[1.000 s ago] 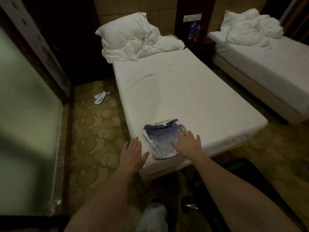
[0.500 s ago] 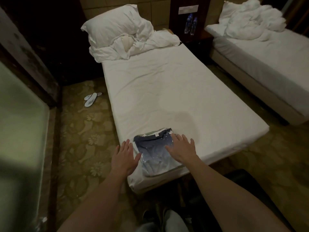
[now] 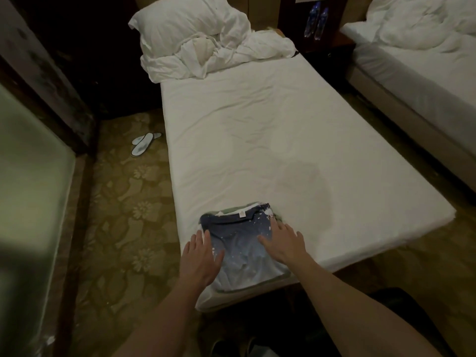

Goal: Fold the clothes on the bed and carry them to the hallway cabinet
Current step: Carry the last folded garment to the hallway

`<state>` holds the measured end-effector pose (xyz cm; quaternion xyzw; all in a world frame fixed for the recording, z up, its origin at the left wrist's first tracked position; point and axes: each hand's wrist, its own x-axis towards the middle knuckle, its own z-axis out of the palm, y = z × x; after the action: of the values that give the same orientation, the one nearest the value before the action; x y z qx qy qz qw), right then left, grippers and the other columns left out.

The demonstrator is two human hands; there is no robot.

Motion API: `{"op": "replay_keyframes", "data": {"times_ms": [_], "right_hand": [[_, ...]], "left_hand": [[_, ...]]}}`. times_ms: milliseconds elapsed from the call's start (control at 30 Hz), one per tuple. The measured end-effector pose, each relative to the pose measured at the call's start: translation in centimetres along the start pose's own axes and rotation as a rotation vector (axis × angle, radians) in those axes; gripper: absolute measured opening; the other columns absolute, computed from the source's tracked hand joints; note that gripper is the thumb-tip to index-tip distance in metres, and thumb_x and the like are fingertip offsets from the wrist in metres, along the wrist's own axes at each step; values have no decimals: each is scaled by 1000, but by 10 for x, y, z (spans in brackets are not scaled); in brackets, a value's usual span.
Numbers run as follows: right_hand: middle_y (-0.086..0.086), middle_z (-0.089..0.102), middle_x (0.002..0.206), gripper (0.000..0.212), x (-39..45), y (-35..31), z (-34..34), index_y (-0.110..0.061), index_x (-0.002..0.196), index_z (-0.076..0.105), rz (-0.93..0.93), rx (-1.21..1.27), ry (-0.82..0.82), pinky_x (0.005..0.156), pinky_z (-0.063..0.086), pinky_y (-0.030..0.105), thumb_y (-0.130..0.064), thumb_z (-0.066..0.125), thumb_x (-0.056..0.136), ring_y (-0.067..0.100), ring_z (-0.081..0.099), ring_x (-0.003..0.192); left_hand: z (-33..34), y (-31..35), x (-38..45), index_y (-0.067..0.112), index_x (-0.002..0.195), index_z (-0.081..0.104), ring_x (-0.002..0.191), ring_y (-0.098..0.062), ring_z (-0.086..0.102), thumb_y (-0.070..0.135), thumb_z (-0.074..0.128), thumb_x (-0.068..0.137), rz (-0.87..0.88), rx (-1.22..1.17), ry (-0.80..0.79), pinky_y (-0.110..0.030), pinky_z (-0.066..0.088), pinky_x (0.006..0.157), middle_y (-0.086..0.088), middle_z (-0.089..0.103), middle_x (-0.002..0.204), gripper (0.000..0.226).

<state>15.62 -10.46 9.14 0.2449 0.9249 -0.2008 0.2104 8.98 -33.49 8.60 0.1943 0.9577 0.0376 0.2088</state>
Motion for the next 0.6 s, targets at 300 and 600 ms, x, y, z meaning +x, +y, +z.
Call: {"op": "replay_keyframes", "data": {"times_ms": [300,600], "right_hand": [[6,33,156,108,100,40,75,-23,155,13,132,223,-29,105,40,53,-80,50,71,33,42,135],[19,45,142,107,157,65,139,-2,143,31,427,686,116,103,44,43,-61,79,68,38,48,128]], "left_hand": [[98,-14,74,5,156,8,133,-34,44,65,36,94,-182,-172,-94,-45,39,105,-15,35,154,91],[154,-17,130,4,142,42,124,-37,54,65,71,75,-508,-762,-2,-42,45,100,-18,53,138,95]]}}
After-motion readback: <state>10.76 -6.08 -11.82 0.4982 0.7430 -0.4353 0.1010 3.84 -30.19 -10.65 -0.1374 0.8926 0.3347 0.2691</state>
